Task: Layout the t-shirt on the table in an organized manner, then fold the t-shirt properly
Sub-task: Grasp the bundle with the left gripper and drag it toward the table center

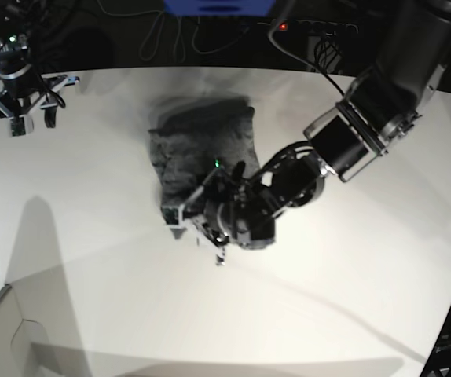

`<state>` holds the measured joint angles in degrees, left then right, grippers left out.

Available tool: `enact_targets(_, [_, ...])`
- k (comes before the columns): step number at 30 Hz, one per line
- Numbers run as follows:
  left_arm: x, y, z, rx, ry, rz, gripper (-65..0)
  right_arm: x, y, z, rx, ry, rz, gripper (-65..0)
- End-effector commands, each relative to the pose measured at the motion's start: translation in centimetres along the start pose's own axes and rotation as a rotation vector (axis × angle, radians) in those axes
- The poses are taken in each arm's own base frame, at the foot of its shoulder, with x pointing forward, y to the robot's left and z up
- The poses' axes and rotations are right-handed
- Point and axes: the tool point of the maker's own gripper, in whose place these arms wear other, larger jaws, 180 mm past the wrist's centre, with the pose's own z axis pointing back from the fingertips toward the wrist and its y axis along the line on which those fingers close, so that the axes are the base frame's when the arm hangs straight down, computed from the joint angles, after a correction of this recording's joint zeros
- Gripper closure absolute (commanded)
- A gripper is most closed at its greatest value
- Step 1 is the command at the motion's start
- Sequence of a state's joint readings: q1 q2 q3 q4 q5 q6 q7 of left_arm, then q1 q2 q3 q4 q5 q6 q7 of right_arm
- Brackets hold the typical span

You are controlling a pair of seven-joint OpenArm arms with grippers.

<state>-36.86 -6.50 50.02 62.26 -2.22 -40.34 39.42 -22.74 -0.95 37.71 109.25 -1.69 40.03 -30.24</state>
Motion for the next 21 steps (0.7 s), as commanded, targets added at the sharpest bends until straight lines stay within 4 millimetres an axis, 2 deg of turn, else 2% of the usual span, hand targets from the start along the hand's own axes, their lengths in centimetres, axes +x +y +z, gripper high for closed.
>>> enact_targets(1, [1.6, 2.5, 1.3, 0.057, -0.043, 0.001, -30.6, 1.1, -0.4, 0.3, -0.009, -0.042, 0.010, -26.5])
enact_targets(5, [1.5, 4.3, 2.2, 0.095, -0.070, 0.059, -30.6, 1.2, -0.2, 0.3, -0.003, -0.044, 0.012, -26.5])
enact_targets(8, [1.6, 4.5, 2.4, 0.100, -0.075, 0.062, -30.6, 1.2, -0.2, 0.2, -0.002, -0.044, 0.012, -26.5])
enact_targets(12, [2.8, 5.0, 3.4, 0.127, -0.109, 0.035, -30.6, 1.5, -0.1, 0.1, 0.000, -0.051, 0.012, -26.5])
enact_targets(17, [2.9, 8.1, 6.7, 0.226, -0.189, 0.120, -30.6, 3.1, 1.6, 0.1, 0.041, -0.089, 0.045, -26.5])
enact_targets(21, [1.4, 10.0, 9.5, 0.322, -0.260, 0.236, -30.5, 4.6, 3.6, 0.2, 0.085, -0.128, 0.061, -25.0])
